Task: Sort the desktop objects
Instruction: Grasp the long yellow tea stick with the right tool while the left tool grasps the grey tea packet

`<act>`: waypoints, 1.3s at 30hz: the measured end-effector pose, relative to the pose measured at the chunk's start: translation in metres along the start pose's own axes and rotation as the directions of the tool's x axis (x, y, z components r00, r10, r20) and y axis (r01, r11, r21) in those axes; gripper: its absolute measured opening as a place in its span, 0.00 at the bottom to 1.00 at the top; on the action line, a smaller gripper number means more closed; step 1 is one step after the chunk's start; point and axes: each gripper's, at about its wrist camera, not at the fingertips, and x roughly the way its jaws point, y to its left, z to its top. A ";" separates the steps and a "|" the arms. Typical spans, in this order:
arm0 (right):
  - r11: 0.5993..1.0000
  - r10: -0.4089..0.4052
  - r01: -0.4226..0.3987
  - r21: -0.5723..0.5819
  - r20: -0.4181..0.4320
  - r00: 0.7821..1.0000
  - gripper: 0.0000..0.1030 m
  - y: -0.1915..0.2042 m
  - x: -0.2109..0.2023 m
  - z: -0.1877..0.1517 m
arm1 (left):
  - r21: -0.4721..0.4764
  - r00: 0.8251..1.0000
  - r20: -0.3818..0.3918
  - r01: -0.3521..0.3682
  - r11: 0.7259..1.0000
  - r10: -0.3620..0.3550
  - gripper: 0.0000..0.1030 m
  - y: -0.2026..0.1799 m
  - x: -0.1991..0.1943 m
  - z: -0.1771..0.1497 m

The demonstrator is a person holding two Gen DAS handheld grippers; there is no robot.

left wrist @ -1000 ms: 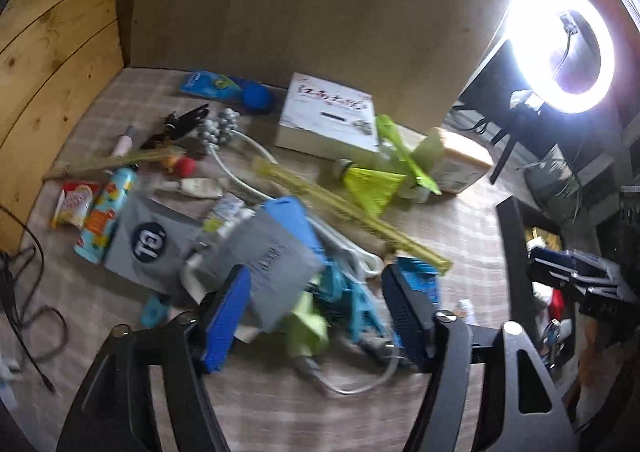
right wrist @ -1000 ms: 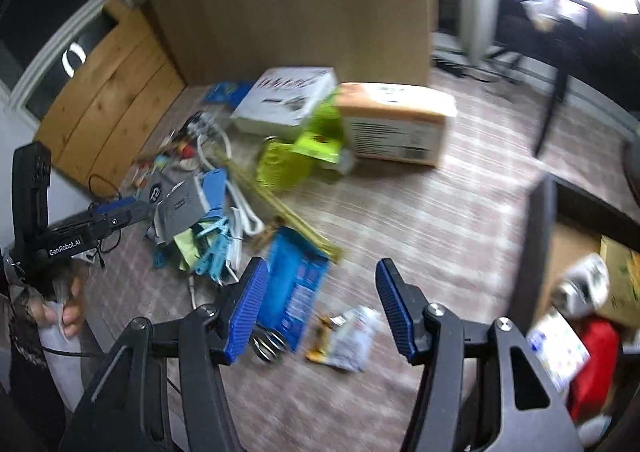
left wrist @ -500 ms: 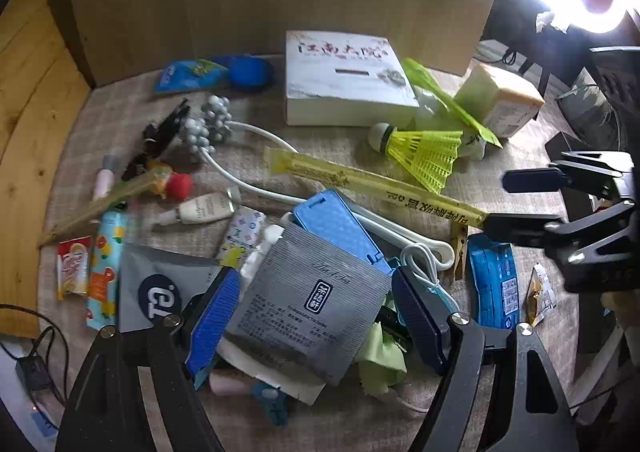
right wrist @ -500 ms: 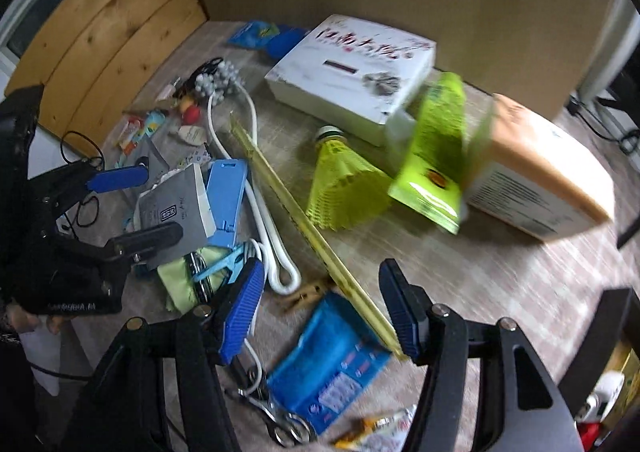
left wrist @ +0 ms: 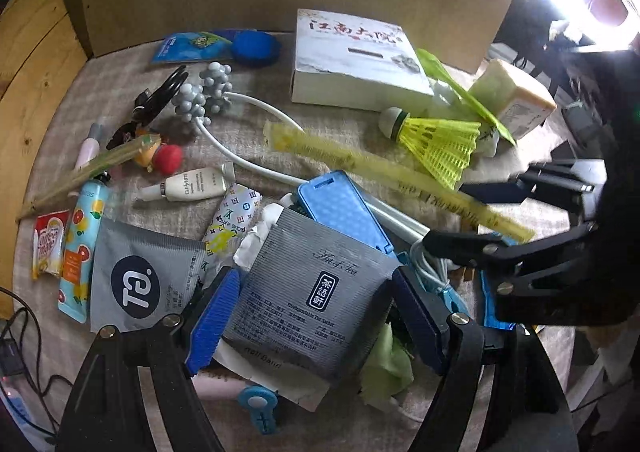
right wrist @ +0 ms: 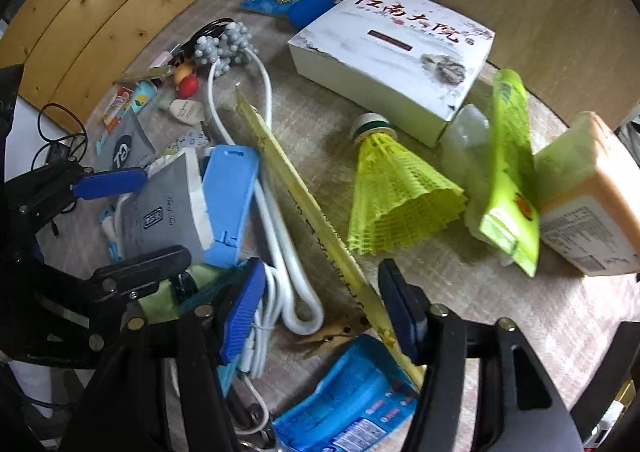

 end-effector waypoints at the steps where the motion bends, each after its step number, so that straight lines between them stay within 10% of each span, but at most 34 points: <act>1: 1.000 0.014 -0.014 0.005 0.000 1.000 0.47 0.000 0.000 0.000 | -0.011 1.000 0.006 0.007 1.000 -0.007 0.73 0.001 0.000 0.000; 7: 0.997 0.067 -0.067 0.025 0.001 0.998 0.20 0.000 -0.005 -0.001 | -0.006 1.000 0.012 0.018 1.000 -0.018 0.52 -0.001 -0.004 -0.003; 15: 0.991 0.113 -0.114 0.075 0.011 0.993 0.11 -0.012 -0.015 -0.007 | -0.039 0.999 0.029 0.043 0.998 -0.042 0.04 0.008 -0.009 -0.006; 18: 0.989 0.115 -0.116 0.088 0.013 0.993 0.11 -0.018 -0.017 -0.009 | -0.050 0.998 0.025 0.057 0.997 -0.056 0.01 0.009 -0.009 -0.008; 24: 0.983 0.134 -0.138 0.120 0.034 0.990 0.11 -0.029 -0.028 -0.011 | -0.035 0.997 0.073 0.043 0.998 -0.040 0.09 -0.004 -0.018 -0.008; 25: 0.984 0.128 -0.132 0.121 0.034 0.991 0.11 -0.030 -0.030 -0.011 | -0.043 0.997 0.071 0.040 0.998 -0.037 0.18 -0.006 -0.020 -0.007; 27: 0.984 0.124 -0.127 0.126 0.036 0.992 0.11 -0.033 -0.033 -0.012 | -0.036 0.997 0.065 0.044 0.998 -0.042 0.67 -0.012 -0.023 -0.004; 28: 0.983 0.125 -0.129 0.130 0.037 0.991 0.11 -0.035 -0.034 -0.012 | -0.009 0.996 0.085 0.027 1.000 -0.026 0.73 -0.019 -0.026 -0.003; 34: 0.982 0.113 -0.119 0.144 0.048 0.992 0.11 -0.042 -0.044 -0.020 | 0.113 0.995 -0.067 -0.064 0.992 0.072 0.74 -0.043 0.012 0.003; 39: 0.981 0.112 -0.119 0.154 0.055 0.992 0.11 -0.037 -0.040 -0.027 | 0.091 0.996 -0.019 -0.089 0.992 0.091 0.56 -0.041 0.011 0.001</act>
